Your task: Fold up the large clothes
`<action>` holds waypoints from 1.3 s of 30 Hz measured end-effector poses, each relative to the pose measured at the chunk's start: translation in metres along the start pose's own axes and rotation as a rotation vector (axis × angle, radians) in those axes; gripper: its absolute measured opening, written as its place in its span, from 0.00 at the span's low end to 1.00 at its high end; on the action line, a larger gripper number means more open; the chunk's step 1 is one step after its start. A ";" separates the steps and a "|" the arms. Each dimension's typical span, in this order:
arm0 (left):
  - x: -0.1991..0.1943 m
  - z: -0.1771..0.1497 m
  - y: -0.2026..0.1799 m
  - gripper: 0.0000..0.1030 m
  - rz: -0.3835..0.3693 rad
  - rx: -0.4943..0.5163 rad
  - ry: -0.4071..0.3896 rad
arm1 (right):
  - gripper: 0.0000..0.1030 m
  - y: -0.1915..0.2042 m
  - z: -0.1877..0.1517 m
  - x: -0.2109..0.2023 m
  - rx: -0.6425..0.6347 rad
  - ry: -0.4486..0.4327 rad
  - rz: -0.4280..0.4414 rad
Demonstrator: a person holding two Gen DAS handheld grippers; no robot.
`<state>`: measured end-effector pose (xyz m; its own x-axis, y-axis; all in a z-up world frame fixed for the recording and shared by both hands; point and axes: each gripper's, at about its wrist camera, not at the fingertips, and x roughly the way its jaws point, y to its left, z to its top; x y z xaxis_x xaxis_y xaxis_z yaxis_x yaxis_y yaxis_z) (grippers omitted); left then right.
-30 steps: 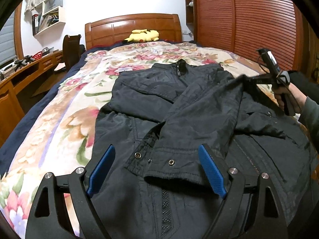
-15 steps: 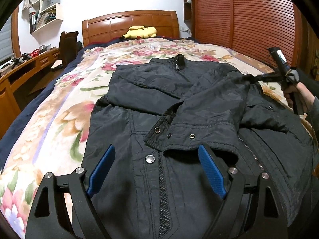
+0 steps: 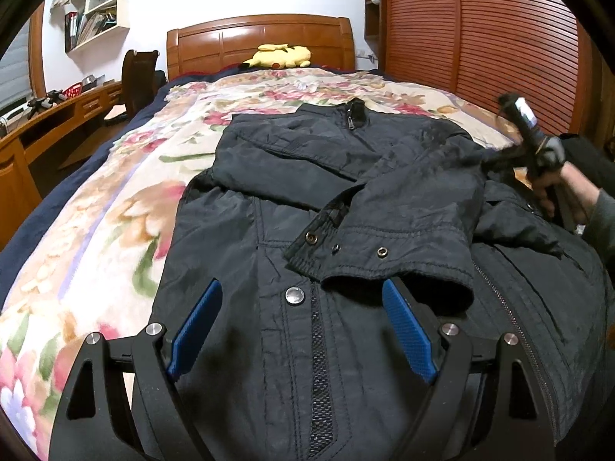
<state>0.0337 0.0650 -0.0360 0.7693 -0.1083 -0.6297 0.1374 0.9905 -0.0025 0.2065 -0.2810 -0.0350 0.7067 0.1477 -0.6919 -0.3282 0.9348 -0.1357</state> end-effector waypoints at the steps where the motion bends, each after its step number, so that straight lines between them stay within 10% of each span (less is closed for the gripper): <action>1: 0.000 -0.001 0.000 0.83 -0.001 0.000 0.001 | 0.37 -0.001 0.000 0.015 0.012 0.035 0.027; 10: -0.002 -0.002 -0.002 0.83 0.015 0.010 -0.008 | 0.37 0.004 -0.008 0.000 0.013 0.015 -0.002; 34: -0.101 -0.028 0.008 0.83 0.045 0.012 -0.073 | 0.37 0.038 -0.140 -0.226 0.020 -0.087 0.026; 39: -0.107 -0.033 0.015 0.83 0.054 -0.004 -0.064 | 0.53 0.036 -0.152 -0.259 0.057 -0.127 0.021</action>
<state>-0.0670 0.0942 0.0057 0.8136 -0.0599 -0.5784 0.0922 0.9954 0.0266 -0.0838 -0.3344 0.0316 0.7748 0.2037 -0.5985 -0.3103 0.9473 -0.0792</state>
